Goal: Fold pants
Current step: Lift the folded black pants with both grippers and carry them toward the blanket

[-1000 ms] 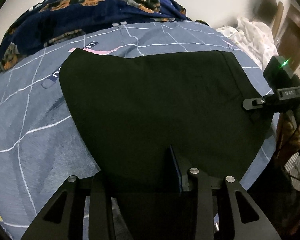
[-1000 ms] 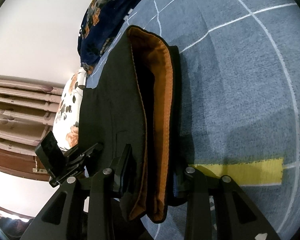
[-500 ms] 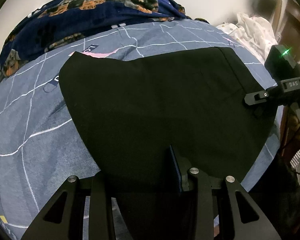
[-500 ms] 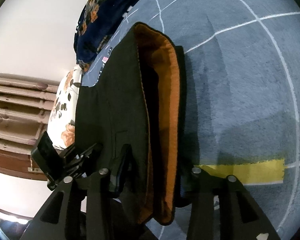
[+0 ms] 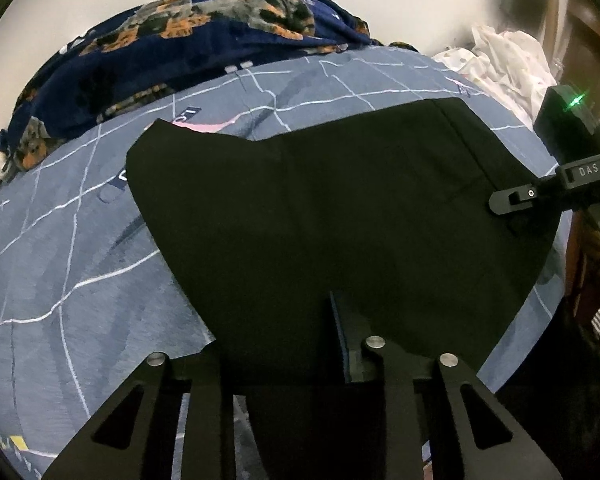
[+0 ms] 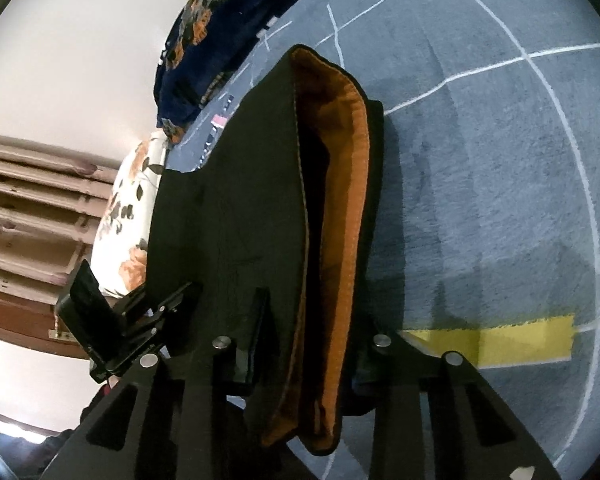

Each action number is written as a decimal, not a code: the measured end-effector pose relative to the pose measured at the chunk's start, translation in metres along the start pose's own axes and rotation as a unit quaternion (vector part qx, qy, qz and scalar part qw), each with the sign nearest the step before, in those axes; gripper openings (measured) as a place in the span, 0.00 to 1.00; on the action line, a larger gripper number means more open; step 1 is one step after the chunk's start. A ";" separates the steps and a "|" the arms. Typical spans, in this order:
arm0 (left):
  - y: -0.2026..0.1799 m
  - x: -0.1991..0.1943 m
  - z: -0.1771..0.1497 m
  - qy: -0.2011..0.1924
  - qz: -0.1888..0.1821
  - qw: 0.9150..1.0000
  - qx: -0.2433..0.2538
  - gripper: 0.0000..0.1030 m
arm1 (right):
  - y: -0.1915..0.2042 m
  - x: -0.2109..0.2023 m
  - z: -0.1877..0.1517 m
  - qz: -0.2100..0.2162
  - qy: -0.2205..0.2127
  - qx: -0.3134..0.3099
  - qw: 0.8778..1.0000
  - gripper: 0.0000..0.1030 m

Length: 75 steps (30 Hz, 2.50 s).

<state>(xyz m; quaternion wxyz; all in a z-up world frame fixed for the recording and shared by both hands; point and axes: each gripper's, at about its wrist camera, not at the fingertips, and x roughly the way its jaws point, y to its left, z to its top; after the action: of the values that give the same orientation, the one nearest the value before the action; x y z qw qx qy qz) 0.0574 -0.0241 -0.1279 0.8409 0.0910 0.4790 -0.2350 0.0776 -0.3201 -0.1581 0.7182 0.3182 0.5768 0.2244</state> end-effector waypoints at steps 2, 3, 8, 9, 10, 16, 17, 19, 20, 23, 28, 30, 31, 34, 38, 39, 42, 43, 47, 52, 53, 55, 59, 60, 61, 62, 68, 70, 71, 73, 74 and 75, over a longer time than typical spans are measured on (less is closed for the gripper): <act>0.001 -0.003 0.001 -0.003 0.004 1.000 -0.002 0.22 | 0.002 -0.002 -0.001 0.010 -0.002 0.003 1.000 0.27; 0.002 -0.004 0.002 -0.004 0.005 1.000 -0.002 0.21 | 0.003 -0.002 -0.001 0.013 -0.003 0.004 1.000 0.27; 0.006 -0.012 0.007 -0.013 0.015 1.000 -0.005 0.19 | 0.015 -0.003 -0.001 0.029 -0.007 0.001 1.000 0.26; 0.007 -0.014 0.008 -0.015 0.017 1.000 -0.004 0.19 | 0.018 -0.002 0.000 0.034 -0.007 -0.001 0.999 0.26; 0.008 -0.016 0.009 -0.018 0.020 1.000 -0.004 0.18 | 0.020 -0.001 0.000 0.037 -0.007 -0.003 0.999 0.25; 0.020 -0.027 0.014 -0.028 0.030 0.999 -0.020 0.18 | 0.035 0.007 0.008 0.048 -0.004 -0.012 0.999 0.25; 0.023 -0.028 0.015 -0.029 0.032 0.999 -0.023 0.18 | 0.037 0.009 0.009 0.050 -0.004 -0.014 0.999 0.25; 0.028 -0.030 0.016 -0.032 0.035 0.999 -0.026 0.18 | 0.043 0.012 0.012 0.053 -0.003 -0.018 0.998 0.25; 0.029 -0.032 0.016 -0.033 0.037 0.998 -0.027 0.18 | 0.045 0.013 0.013 0.053 -0.002 -0.020 0.998 0.25; 0.036 -0.035 0.019 -0.036 0.043 0.998 -0.030 0.18 | 0.051 0.017 0.018 0.057 -0.002 -0.024 0.998 0.25; 0.046 -0.043 0.026 -0.048 0.056 0.997 -0.033 0.18 | 0.065 0.021 0.027 0.062 -0.003 -0.035 0.997 0.25; 0.050 -0.046 0.030 -0.053 0.061 0.996 -0.032 0.18 | 0.069 0.022 0.032 0.065 -0.004 -0.037 0.997 0.25; 0.052 -0.046 0.031 -0.055 0.062 0.996 -0.033 0.18 | 0.071 0.023 0.034 0.066 -0.004 -0.039 0.997 0.25; 0.060 -0.048 0.038 -0.062 0.066 0.995 -0.037 0.18 | 0.077 0.026 0.043 0.069 -0.005 -0.043 0.997 0.25; 0.071 -0.050 0.047 -0.071 0.072 0.994 -0.043 0.18 | 0.085 0.031 0.054 0.071 -0.008 -0.050 0.996 0.25; 0.074 -0.050 0.050 -0.073 0.073 0.994 -0.044 0.18 | 0.087 0.032 0.057 0.071 -0.009 -0.051 0.996 0.25; 0.083 -0.049 0.057 -0.078 0.077 0.993 -0.049 0.18 | 0.091 0.035 0.068 0.074 -0.013 -0.055 0.996 0.25; 0.087 -0.048 0.060 -0.079 0.079 0.992 -0.050 0.18 | 0.092 0.036 0.071 0.074 -0.014 -0.056 0.996 0.25; 0.099 -0.045 0.072 -0.086 0.088 0.991 -0.053 0.18 | 0.099 0.042 0.086 0.077 -0.019 -0.062 0.995 0.25; 0.115 -0.039 0.087 -0.094 0.095 0.989 -0.059 0.18 | 0.104 0.050 0.107 0.081 -0.025 -0.066 0.994 0.25; 0.119 -0.038 0.090 -0.094 0.096 0.989 -0.061 0.18 | 0.104 0.051 0.110 0.082 -0.026 -0.067 0.994 0.25; 0.126 -0.033 0.097 -0.097 0.097 0.988 -0.065 0.18 | 0.105 0.054 0.118 0.081 -0.028 -0.069 0.994 0.25; 0.139 -0.025 0.108 -0.100 0.102 0.987 -0.071 0.18 | 0.108 0.060 0.134 0.080 -0.032 -0.074 0.994 0.25; 0.143 -0.022 0.111 -0.100 0.102 0.987 -0.073 0.18 | 0.109 0.063 0.139 0.081 -0.032 -0.074 0.993 0.25; 0.146 -0.019 0.114 -0.101 0.102 0.987 -0.075 0.18 | 0.109 0.065 0.143 0.080 -0.033 -0.074 0.993 0.25; 0.150 -0.017 0.116 -0.101 0.103 0.987 -0.077 0.18 | 0.108 0.067 0.147 0.080 -0.034 -0.073 0.993 0.25; 0.171 -0.001 0.127 -0.100 0.105 0.985 -0.090 0.18 | 0.106 0.080 0.166 0.082 -0.035 -0.071 0.993 0.25; 0.177 0.005 0.130 -0.098 0.105 0.985 -0.094 0.18 | 0.105 0.085 0.171 0.082 -0.035 -0.070 0.994 0.25; 0.180 0.008 0.131 -0.097 0.104 0.985 -0.097 0.18 | 0.104 0.087 0.174 0.081 -0.034 -0.070 0.994 0.25; 0.185 0.015 0.133 -0.095 0.105 0.985 -0.099 0.18 | 0.100 0.091 0.178 0.081 -0.034 -0.067 0.994 0.24; 0.187 0.018 0.134 -0.094 0.104 0.985 -0.099 0.18 | 0.099 0.093 0.179 0.080 -0.034 -0.067 0.994 0.24; 0.189 0.021 0.134 -0.092 0.105 0.985 -0.100 0.18 | 0.098 0.095 0.181 0.077 -0.034 -0.068 0.994 0.24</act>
<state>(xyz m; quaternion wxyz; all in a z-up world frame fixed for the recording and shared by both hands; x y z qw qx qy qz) 0.2604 0.0838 -0.0888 0.9061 0.0336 0.4087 -0.1039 0.2798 -0.2217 -0.1294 0.7378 0.3199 0.5091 0.3069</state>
